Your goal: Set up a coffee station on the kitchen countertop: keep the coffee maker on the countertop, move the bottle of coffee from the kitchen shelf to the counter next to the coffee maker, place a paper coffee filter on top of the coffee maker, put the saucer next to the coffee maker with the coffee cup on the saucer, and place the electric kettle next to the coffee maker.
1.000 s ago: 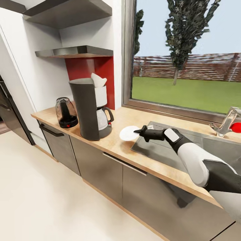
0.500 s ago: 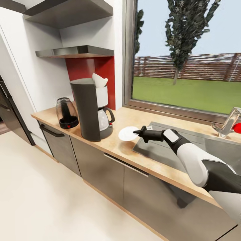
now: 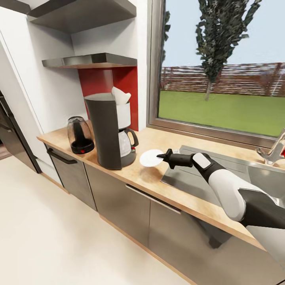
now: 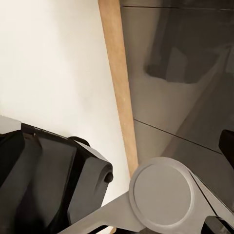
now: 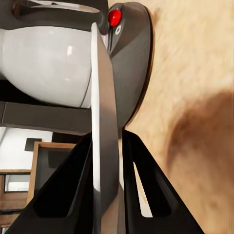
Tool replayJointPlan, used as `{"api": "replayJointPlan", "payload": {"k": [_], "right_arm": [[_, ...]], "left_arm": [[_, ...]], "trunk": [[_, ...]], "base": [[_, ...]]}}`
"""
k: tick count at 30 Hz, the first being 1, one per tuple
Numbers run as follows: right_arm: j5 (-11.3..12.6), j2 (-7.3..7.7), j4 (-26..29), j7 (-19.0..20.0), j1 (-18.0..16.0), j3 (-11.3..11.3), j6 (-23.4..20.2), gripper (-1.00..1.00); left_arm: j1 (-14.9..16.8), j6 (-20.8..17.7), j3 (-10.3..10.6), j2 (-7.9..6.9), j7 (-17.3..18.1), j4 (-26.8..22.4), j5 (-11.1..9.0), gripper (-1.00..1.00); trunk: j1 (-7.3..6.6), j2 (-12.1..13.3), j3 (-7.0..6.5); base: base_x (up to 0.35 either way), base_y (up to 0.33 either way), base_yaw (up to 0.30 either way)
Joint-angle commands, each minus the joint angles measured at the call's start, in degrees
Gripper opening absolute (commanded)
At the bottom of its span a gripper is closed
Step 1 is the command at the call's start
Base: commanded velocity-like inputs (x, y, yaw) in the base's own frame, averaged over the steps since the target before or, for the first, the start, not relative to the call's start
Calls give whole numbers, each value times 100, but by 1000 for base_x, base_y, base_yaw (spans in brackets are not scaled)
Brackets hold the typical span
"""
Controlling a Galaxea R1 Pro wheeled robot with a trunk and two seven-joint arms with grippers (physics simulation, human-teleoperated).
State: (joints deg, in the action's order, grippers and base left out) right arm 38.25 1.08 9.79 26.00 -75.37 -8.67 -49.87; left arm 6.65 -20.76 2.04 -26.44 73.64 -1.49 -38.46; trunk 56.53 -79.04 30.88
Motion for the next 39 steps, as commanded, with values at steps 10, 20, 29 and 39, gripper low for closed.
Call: {"api": "replayJointPlan", "payload": {"k": [10, 20, 29, 39], "right_arm": [[-46, -11, -87, -99, -4, -56, -15, -100], [-43, -30, -100, -293, -4, -56, -14, -100], [-44, -34, -100, -297, -4, -56, -14, -100], [-45, -37, -100, -297, -4, -56, -14, -100]], "left_arm": [[3, -55, 22, -1, 21, -1, -25, 100], [3, -51, 25, -1, 19, -1, -22, 100], [3, -51, 25, -1, 18, -9, -21, 100], [3, -51, 25, -1, 18, -10, -21, 100]], "trunk": [[0, -3, 6], [0, -3, 6], [0, -3, 6], [154, -284, 131]], "base": [[1, 1, 0], [12, 11, 0], [65, 59, 0], [1, 1, 0]]}}
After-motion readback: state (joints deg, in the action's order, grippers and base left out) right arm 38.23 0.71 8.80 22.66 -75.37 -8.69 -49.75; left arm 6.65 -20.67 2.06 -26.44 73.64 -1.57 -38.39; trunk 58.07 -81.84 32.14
